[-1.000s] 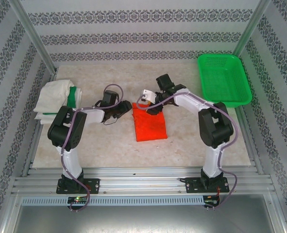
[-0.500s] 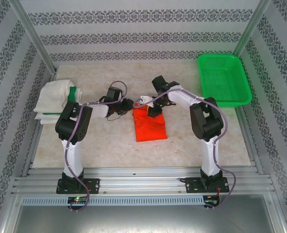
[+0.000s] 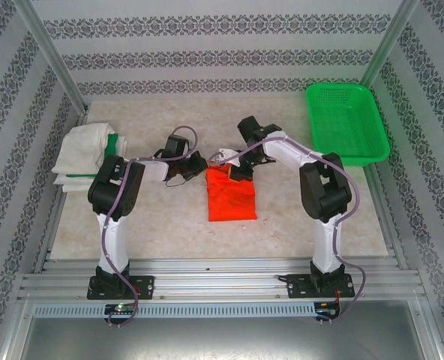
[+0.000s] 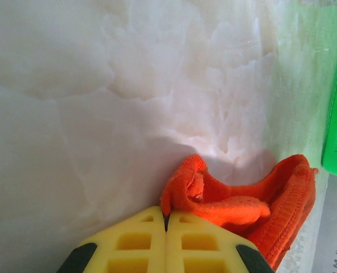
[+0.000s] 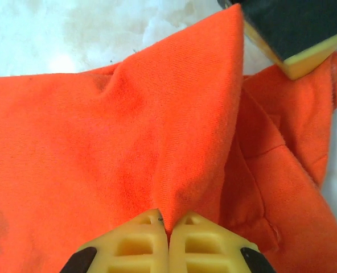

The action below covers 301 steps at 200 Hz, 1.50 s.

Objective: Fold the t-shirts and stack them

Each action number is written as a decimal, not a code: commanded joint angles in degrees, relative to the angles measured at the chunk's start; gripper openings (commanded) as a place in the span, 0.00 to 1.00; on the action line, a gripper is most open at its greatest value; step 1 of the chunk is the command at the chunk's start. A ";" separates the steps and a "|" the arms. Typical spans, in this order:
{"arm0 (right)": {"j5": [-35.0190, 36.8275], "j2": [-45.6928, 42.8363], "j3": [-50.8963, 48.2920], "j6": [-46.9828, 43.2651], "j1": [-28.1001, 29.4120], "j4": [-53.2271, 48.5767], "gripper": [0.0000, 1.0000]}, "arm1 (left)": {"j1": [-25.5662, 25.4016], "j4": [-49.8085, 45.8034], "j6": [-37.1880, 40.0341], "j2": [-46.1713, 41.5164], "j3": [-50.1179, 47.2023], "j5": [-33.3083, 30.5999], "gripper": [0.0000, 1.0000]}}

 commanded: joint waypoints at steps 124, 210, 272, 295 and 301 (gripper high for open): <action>3.93 0.79 4.35 4.39 -0.84 7.52 0.00 | -0.20 -3.86 4.95 4.40 1.53 5.17 0.00; 7.85 6.62 8.74 5.49 -1.96 7.60 0.00 | -0.14 -3.33 4.63 5.10 1.65 5.25 0.00; 13.19 8.31 8.04 8.19 -2.07 12.85 0.10 | 0.10 -2.27 3.98 4.00 0.79 4.93 0.00; 14.22 5.32 4.72 10.48 -2.12 17.78 0.35 | 0.48 0.04 2.51 2.44 -1.37 4.23 0.00; 14.33 4.06 3.26 11.45 -2.16 19.71 0.44 | 0.64 0.77 2.05 1.72 -2.11 4.00 0.00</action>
